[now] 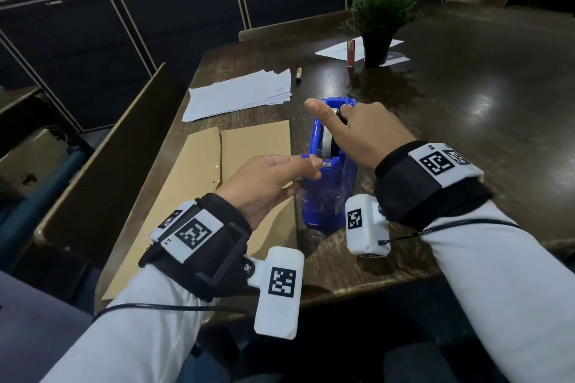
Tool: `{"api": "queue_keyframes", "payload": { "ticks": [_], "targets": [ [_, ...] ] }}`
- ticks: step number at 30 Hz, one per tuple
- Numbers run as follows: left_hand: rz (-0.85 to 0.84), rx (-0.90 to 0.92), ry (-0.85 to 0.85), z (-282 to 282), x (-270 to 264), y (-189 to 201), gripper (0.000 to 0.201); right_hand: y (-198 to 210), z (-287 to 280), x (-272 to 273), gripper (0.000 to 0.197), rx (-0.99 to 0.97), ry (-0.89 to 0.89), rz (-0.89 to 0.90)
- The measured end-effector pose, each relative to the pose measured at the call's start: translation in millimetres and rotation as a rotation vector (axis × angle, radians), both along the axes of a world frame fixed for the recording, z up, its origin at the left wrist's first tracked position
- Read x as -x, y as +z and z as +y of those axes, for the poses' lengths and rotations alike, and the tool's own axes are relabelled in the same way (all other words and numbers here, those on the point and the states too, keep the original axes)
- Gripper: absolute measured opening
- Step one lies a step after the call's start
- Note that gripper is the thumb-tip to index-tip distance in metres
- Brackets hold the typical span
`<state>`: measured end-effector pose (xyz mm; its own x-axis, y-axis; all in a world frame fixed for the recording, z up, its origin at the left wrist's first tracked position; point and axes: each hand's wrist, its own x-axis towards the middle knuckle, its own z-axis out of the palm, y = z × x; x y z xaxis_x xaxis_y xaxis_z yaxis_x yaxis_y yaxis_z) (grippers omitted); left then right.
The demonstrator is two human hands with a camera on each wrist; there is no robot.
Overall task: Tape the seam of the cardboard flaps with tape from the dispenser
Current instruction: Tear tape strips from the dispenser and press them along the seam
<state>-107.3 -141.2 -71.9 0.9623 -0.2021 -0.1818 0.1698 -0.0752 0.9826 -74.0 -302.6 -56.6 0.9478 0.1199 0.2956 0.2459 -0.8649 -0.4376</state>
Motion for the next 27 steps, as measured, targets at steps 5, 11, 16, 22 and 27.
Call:
{"api": "queue_keyframes", "payload": {
  "ticks": [5,11,16,22,27],
  "targets": [
    [-0.038,-0.029,-0.022,-2.7,5.1,-0.8,0.020,-3.0,-0.8,-2.4,0.073,0.017,0.000,-0.009],
    [-0.054,-0.042,-0.036,-2.6,7.4,-0.9,0.023,-3.1,0.2,-3.9,0.074,0.017,0.000,-0.001],
    [-0.114,-0.060,-0.051,-2.9,8.1,-3.4,0.024,-3.7,-0.2,-4.9,0.078,0.017,-0.017,0.001],
    [-0.222,-0.171,-0.070,-0.9,6.0,-7.1,0.033,-3.2,0.3,-3.6,0.077,0.021,-0.029,0.003],
    [-0.281,-0.285,-0.075,1.4,4.6,-9.4,0.033,-2.9,0.8,-2.6,0.075,0.012,-0.016,0.008]
  ]
}}
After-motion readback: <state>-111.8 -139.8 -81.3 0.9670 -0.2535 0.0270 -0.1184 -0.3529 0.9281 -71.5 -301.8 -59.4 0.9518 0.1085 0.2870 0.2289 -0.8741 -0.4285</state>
